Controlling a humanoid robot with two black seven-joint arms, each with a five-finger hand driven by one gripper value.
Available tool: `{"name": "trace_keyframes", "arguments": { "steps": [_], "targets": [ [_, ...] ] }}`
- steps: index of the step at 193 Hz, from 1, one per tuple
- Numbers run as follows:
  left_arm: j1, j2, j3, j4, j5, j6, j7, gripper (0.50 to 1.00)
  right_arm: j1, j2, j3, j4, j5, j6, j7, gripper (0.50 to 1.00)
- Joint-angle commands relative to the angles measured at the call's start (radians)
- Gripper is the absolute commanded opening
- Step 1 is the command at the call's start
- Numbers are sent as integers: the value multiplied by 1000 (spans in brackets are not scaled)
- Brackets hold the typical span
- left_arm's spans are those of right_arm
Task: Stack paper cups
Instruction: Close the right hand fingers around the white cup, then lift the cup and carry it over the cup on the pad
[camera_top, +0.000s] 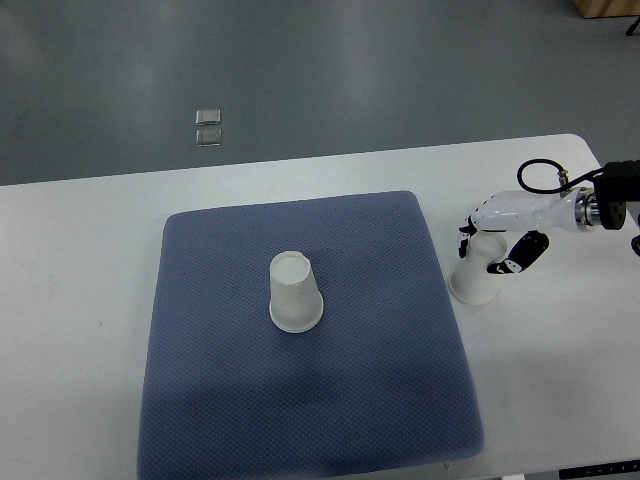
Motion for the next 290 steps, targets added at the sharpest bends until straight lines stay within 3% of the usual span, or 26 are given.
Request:
{"name": "trace_keyframes", "arguments": {
  "steps": [1, 119, 151, 190, 248, 290],
  "targets": [
    [0, 0, 0, 0, 0, 0, 0, 1000, 1, 0, 0, 0, 0, 1, 1, 621],
    [2, 0, 0, 0, 0, 0, 0, 1000, 111, -9, 0, 3, 3, 17, 21, 621],
    [0, 0, 0, 0, 0, 0, 0, 1000, 203, 2, 1, 25, 8, 95, 53, 621],
    [0, 0, 0, 0, 0, 0, 0, 1000, 341, 92, 4, 68, 18, 199, 67, 621],
    [0, 0, 0, 0, 0, 0, 0, 1000, 453, 258, 7, 74, 23, 265, 84, 623],
    [0, 0, 0, 0, 0, 0, 0, 1000, 527, 270, 14, 94, 40, 329, 89, 625]
  ]
}}
